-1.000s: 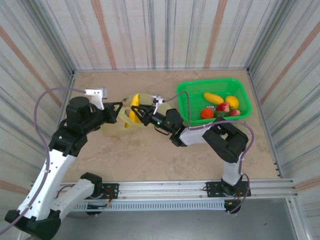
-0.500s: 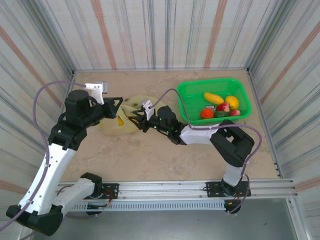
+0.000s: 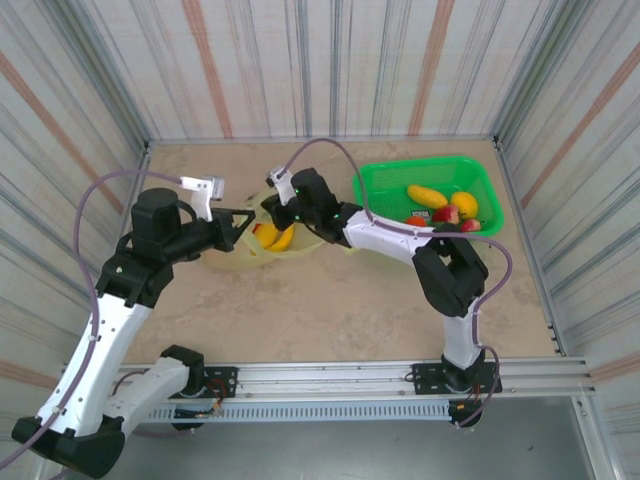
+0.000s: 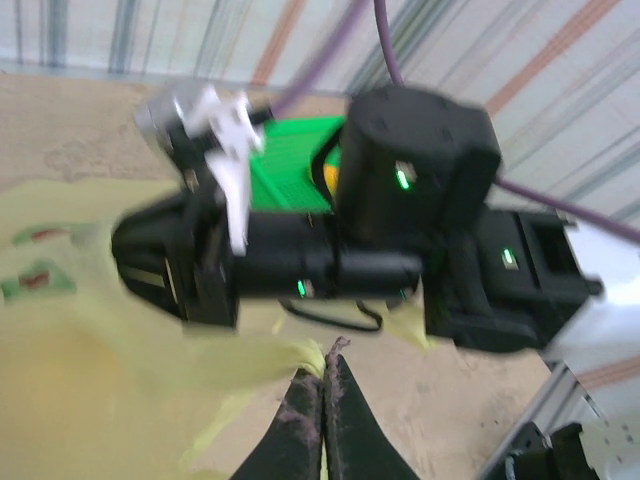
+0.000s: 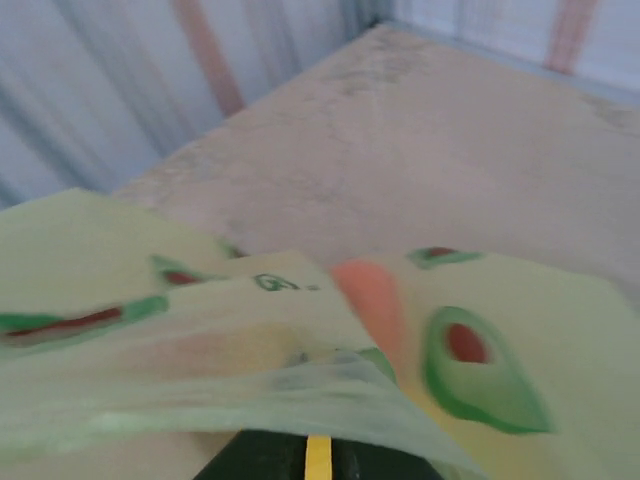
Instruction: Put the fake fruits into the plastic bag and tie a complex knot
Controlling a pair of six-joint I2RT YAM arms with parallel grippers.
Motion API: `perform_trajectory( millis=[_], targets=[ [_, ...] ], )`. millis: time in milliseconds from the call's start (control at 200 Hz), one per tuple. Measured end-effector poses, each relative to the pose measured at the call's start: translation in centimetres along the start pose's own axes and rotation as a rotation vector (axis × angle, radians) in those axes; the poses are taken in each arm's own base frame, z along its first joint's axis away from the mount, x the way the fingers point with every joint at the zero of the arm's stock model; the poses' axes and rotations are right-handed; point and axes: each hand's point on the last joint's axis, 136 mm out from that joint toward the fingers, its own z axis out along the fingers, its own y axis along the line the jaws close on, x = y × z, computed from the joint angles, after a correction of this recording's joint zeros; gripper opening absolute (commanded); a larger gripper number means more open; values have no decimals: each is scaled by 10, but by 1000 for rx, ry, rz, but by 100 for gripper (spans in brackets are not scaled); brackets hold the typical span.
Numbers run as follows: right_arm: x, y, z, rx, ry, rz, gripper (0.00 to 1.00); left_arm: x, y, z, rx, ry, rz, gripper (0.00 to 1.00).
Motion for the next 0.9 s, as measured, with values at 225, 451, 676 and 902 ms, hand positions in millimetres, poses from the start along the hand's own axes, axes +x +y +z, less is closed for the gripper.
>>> perform_trajectory(
  millis=[225, 451, 676, 902],
  targets=[
    [-38, -37, 6, 117, -38, -27, 32, 42, 13, 13, 9, 90, -54, 0],
    [-56, -34, 15, 95, -61, -45, 42, 77, 25, 49, 17, 210, -131, 0],
    [-24, -30, 0, -19, -3, 53, 52, 83, 34, 64, -1, 234, -162, 0],
    [-47, -27, -58, -67, -42, 164, 51, 88, 42, 76, -16, 258, -177, 0]
  ],
)
